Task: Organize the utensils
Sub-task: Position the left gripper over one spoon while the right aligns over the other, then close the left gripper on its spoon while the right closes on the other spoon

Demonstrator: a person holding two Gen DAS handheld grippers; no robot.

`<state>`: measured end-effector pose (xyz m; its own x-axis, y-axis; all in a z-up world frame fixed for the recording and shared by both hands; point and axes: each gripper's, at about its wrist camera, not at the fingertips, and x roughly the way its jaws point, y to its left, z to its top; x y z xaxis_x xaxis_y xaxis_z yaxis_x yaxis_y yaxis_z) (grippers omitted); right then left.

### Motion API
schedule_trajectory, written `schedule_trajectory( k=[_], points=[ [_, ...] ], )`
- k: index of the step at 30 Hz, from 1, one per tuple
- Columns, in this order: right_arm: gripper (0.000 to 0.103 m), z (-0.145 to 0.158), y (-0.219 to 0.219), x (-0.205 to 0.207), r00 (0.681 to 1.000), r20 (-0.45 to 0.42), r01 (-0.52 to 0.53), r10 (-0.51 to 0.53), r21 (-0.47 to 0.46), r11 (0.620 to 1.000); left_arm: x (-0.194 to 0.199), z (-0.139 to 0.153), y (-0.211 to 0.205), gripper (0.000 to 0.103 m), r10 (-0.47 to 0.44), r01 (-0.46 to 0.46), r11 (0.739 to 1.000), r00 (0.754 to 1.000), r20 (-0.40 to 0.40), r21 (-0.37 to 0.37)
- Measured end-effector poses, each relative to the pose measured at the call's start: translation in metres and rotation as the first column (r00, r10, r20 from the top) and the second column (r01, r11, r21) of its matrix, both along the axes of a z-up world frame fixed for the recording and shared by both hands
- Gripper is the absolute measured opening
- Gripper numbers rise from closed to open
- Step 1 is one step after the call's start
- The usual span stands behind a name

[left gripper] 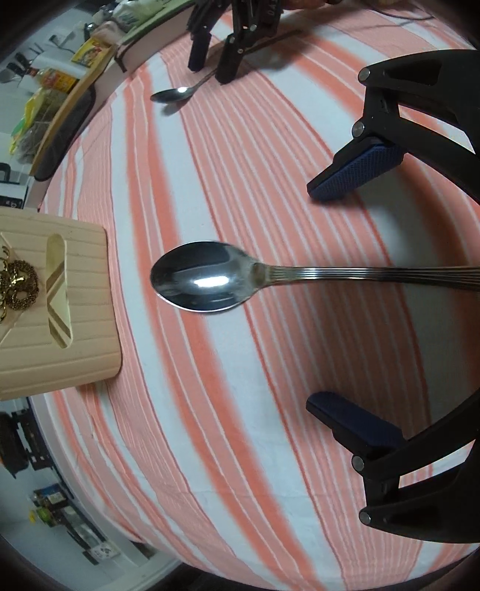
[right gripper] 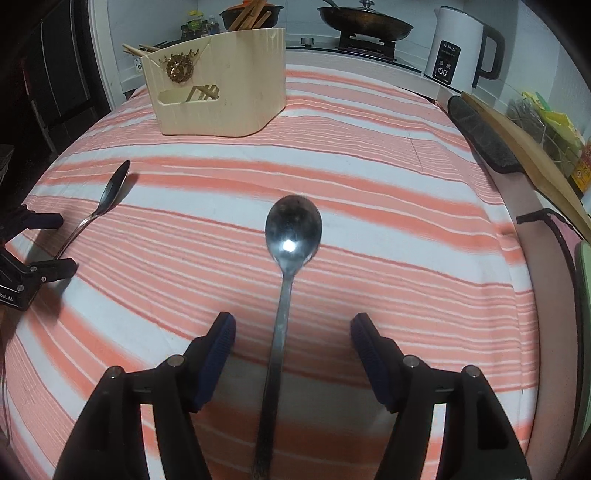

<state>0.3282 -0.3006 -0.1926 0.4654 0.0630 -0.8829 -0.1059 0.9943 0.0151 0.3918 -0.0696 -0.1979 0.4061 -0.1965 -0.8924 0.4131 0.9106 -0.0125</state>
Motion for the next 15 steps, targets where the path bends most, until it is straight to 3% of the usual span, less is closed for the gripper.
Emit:
schedule_trajectory(
  k=[9,12,15],
  points=[
    [0.068,-0.005,0.005,0.039,0.999,0.039,0.017,-0.018,0.016,1.000,0.046,0.000,-0.025,0.101,0.009,-0.009,1.000,1.000,0.017,0.002],
    [0.068,-0.005,0.005,0.040,0.999,0.047,0.025,-0.025,0.020,0.999,0.050,0.001,-0.028,0.096,0.000,0.000,1.000,1.000,0.024,-0.003],
    [0.066,-0.006,0.005,0.038,0.997,0.065,0.029,-0.030,0.019,0.999,0.049,0.004,-0.032,0.084,-0.015,0.016,1.000,0.999,0.043,-0.018]
  ],
)
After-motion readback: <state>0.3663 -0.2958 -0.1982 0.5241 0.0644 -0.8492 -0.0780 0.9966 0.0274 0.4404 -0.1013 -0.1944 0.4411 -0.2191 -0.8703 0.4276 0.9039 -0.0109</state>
